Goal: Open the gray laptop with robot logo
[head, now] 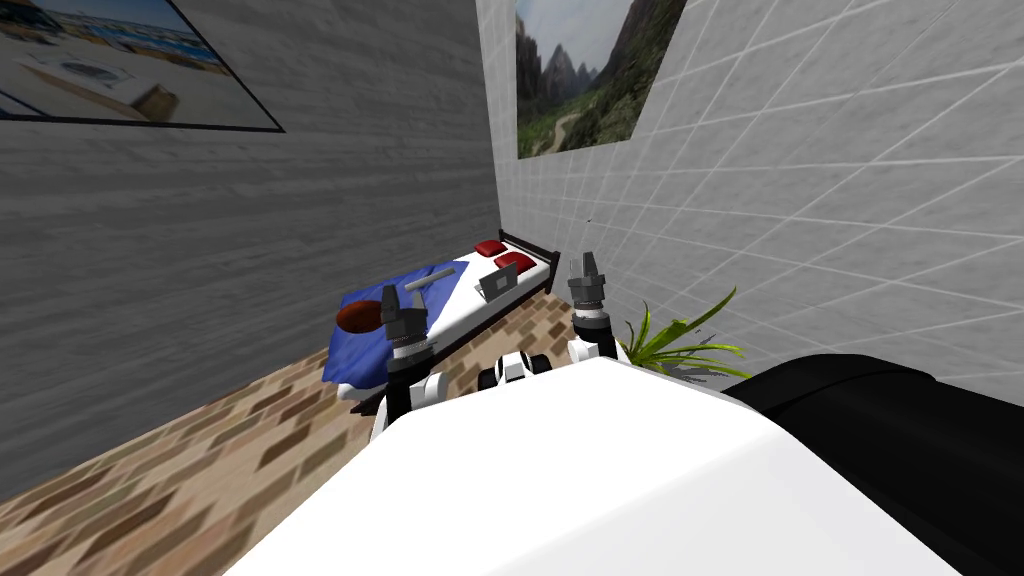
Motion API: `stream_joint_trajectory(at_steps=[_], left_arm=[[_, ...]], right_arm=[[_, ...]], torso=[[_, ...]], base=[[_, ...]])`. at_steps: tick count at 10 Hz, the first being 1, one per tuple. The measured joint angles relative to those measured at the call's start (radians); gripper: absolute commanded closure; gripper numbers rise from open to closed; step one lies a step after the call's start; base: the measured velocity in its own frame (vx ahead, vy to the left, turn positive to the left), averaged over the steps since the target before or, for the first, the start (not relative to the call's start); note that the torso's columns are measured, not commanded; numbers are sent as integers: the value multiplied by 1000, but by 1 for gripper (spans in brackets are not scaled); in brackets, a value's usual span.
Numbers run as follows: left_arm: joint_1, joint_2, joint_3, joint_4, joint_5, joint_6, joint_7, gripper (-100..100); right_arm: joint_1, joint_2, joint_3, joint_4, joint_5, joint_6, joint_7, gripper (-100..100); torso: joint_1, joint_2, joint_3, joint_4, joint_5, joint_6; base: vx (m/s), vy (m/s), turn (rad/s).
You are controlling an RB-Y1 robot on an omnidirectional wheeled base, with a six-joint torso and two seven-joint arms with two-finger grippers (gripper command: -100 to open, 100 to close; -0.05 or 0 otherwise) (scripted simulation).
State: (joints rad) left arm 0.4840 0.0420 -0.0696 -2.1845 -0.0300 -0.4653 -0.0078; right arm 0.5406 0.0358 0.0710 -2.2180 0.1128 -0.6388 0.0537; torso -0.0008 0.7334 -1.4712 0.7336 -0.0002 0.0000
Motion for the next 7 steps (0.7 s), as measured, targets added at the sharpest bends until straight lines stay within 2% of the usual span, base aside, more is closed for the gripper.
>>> stream_joint_trajectory(at_steps=[3, 5, 7], left_arm=[[-15, 51, -1, 63, -18, -6, -23, -100], [-27, 84, 15, 106, -23, -2, -34, -100], [-44, 94, 21, 157, -35, 0, -50, -100]], right_arm=[[0, 0, 0, 0, 0, 0, 0, 0], [0, 0, 0, 0, 0, 0, 0, 0], [0, 0, 0, 0, 0, 0, 0, 0]], torso=[[-1, 2, -6, 4, 0, 0], [1, 4, -5, 4, 0, 0], [1, 7, -3, 5, 0, 0]], base=[[95, -57, 9], [102, -58, 9], [82, -56, 7]])
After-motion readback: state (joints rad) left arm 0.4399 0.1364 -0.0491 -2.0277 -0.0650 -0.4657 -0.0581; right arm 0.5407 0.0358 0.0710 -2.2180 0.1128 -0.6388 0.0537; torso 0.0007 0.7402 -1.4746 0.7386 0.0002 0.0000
